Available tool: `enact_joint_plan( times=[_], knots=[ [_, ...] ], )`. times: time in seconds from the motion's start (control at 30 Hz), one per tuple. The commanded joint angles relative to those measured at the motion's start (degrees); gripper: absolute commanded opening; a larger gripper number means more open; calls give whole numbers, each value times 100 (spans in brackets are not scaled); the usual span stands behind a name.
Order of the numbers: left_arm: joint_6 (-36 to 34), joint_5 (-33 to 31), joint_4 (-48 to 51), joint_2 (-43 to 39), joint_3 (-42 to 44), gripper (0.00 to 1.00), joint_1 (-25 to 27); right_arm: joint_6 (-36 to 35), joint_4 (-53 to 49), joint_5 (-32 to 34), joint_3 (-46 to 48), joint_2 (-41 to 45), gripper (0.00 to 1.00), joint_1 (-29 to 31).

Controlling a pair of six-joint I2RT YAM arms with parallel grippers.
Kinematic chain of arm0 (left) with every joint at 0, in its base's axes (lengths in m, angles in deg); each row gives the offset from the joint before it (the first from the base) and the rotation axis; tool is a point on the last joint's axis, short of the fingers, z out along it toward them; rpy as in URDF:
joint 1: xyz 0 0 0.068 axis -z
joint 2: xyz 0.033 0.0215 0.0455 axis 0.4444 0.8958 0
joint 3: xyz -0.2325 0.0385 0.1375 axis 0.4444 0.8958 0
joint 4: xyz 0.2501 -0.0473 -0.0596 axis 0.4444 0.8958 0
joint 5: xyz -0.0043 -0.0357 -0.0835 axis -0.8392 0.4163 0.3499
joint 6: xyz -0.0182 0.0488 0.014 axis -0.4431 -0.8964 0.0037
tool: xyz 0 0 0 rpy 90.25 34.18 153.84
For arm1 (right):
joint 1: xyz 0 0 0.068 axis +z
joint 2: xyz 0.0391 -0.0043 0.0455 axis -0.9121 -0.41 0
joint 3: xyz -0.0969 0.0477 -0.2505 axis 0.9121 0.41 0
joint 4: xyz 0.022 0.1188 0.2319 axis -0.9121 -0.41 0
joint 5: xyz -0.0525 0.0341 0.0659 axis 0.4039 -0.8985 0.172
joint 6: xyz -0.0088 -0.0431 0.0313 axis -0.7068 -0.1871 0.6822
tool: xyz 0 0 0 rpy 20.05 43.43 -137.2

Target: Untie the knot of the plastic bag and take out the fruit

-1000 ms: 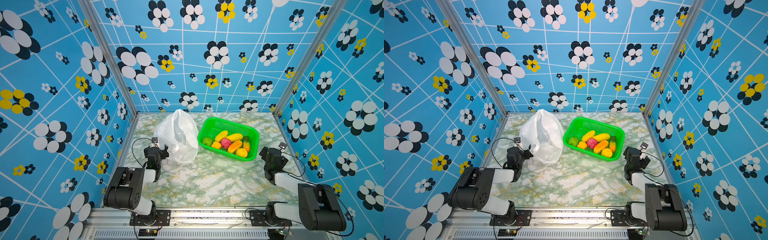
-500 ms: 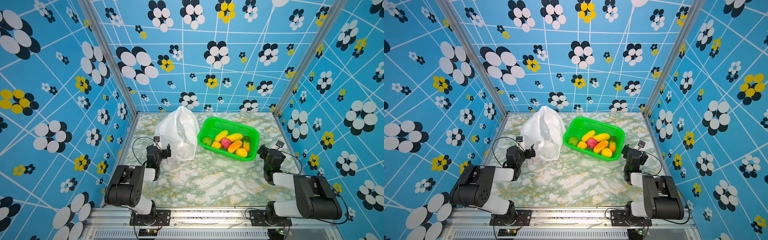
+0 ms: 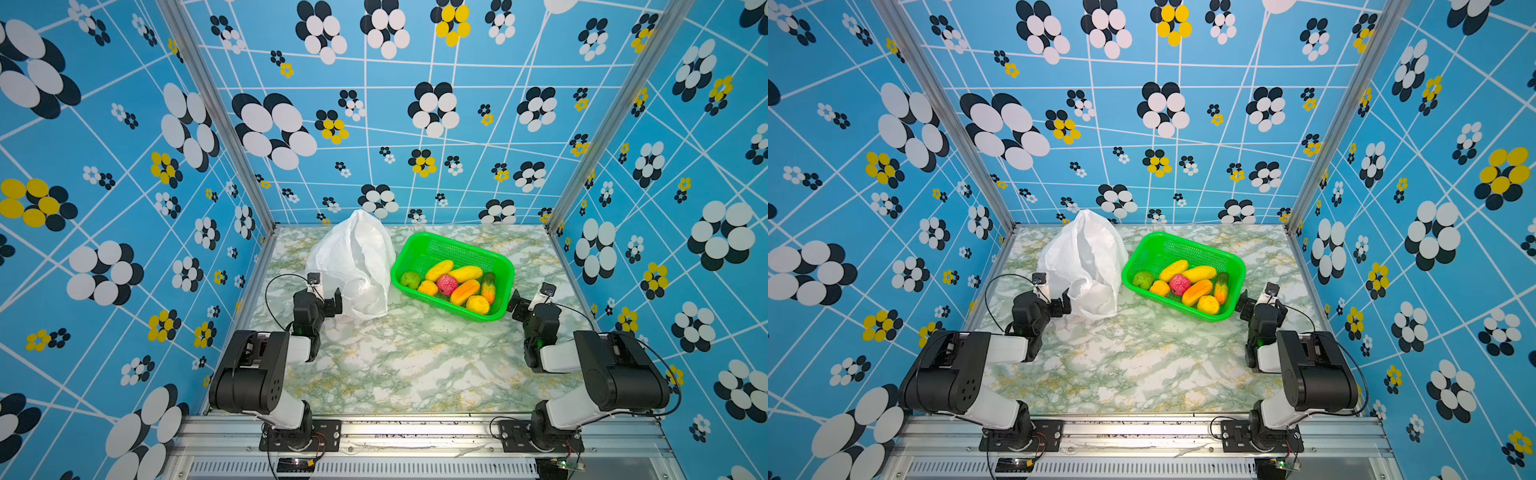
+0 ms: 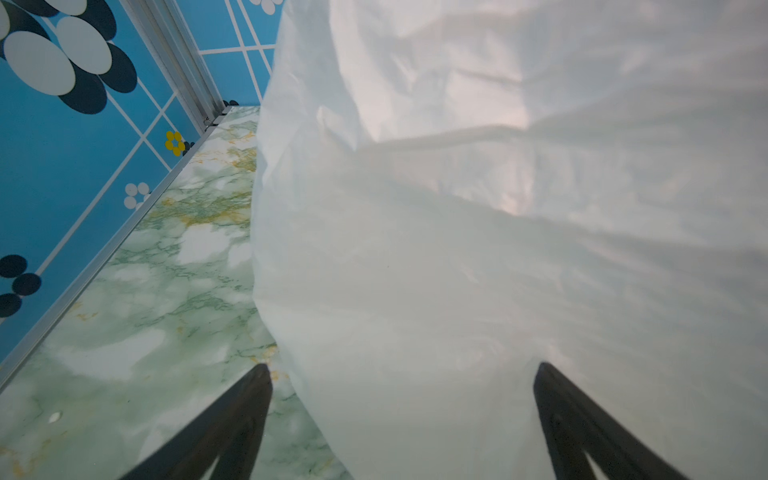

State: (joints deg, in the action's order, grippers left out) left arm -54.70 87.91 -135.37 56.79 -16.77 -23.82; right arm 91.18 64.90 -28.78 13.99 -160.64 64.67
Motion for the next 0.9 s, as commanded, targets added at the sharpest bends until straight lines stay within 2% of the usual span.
enact_joint_plan(
  times=[0.0,0.1,0.23,0.87],
  knots=[
    [-54,79,-73,59,-103,99,-49,-103,490,-39,69,-81,99,65],
    [-58,81,-69,59,-102,99,-55,-155,1,-148,-144,-18,99,73],
    [-58,74,-66,59,-104,99,-54,-453,-1107,-772,-712,20,99,130],
    [-58,88,-54,59,-106,99,-54,-567,-1160,-965,-773,-22,99,161]
  ],
)
